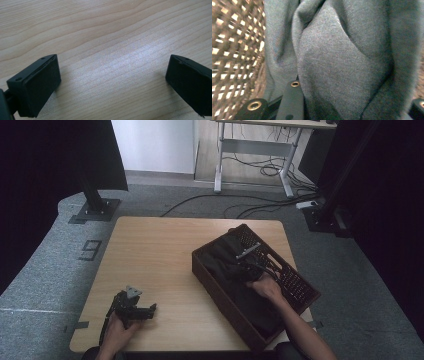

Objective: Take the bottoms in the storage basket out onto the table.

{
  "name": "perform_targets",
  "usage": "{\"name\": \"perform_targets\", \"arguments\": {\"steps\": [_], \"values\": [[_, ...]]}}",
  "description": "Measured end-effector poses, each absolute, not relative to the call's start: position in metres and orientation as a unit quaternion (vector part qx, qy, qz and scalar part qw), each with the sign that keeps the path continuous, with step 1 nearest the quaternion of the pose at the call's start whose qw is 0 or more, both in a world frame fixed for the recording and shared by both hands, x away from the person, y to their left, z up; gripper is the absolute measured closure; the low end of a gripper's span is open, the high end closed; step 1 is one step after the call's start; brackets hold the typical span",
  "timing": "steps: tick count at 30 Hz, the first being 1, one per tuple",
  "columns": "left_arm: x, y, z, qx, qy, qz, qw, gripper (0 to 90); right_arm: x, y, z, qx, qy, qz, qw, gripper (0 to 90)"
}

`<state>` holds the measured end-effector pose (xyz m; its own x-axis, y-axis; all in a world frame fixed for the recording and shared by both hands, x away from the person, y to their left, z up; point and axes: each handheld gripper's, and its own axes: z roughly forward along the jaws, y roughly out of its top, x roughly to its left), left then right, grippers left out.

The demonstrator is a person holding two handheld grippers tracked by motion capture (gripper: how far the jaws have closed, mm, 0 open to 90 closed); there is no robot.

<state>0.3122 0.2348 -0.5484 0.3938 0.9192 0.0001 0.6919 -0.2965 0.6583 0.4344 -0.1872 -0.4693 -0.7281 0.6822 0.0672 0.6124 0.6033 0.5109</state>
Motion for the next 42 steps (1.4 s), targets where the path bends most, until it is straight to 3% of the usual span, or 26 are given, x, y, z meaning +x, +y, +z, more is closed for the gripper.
{"name": "perform_targets", "arguments": {"steps": [13, 21, 42], "values": [[0.312, 0.236, -0.548, 0.784, 0.512, 0.192, 0.295, 0.0, 0.418, -0.21, -0.441, 0.373, 0.854, 0.35, 0.096, 66.9], [0.312, 0.238, -0.548, 0.784, 0.512, 0.192, 0.295, 0.0, 0.413, -0.23, -0.405, 0.376, 0.818, 0.419, 0.116, 67.1], [0.312, 0.247, -0.548, 0.78, 0.518, 0.194, 0.293, 0.0, 0.398, -0.228, -0.348, 0.341, 0.787, 0.471, 0.206, 66.9]]}}
